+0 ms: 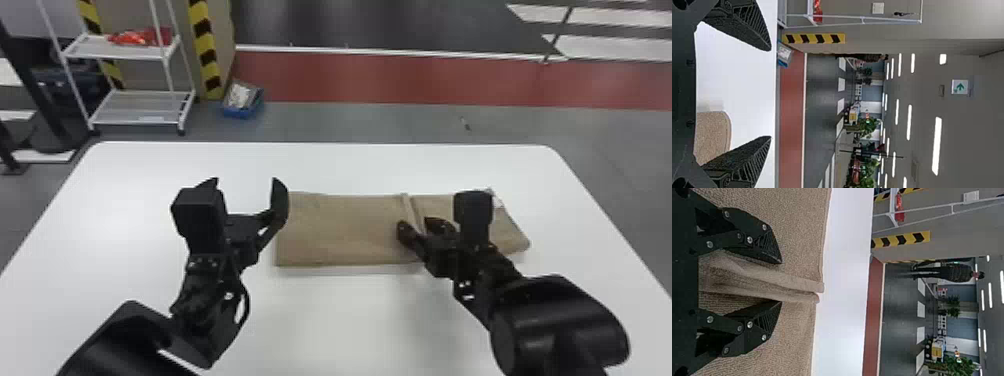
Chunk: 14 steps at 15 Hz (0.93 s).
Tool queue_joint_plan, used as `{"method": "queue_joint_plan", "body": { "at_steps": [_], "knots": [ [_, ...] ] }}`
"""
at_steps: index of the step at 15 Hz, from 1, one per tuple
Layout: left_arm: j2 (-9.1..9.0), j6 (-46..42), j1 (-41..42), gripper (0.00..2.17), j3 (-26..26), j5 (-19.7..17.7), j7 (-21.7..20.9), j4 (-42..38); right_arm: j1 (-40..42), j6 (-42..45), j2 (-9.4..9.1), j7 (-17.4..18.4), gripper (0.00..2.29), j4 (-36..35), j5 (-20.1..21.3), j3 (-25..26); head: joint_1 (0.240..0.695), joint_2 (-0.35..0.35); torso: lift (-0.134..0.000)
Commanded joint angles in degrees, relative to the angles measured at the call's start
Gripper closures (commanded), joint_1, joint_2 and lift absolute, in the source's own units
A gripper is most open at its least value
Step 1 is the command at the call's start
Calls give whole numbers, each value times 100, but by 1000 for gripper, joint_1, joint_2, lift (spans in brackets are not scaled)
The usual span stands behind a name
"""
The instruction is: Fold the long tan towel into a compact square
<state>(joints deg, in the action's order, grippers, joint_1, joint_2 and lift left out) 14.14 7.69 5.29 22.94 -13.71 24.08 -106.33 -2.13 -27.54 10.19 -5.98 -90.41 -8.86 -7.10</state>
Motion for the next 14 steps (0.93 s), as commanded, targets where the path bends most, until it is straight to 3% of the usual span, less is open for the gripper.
{"method": "queue_joint_plan", "body": {
  "at_steps": [1,3,9,11,14],
  "knots": [
    [1,0,7,93,-9,0,0,-10,54,-2,0,0,653,-56,-10,-2,695,-64,-124],
    [-8,0,33,97,-26,0,9,-10,72,15,0,0,853,-56,-28,16,695,-63,-124],
    [-8,0,68,97,-35,0,9,-28,169,138,0,61,859,-442,-19,-2,695,-59,-124],
    [-8,0,77,107,-35,0,18,-45,230,103,0,61,1258,-530,-19,34,695,-58,-124],
    [-8,18,104,107,-53,0,27,-116,397,261,0,61,1325,-855,-107,253,695,-56,-124]
  ]
}}
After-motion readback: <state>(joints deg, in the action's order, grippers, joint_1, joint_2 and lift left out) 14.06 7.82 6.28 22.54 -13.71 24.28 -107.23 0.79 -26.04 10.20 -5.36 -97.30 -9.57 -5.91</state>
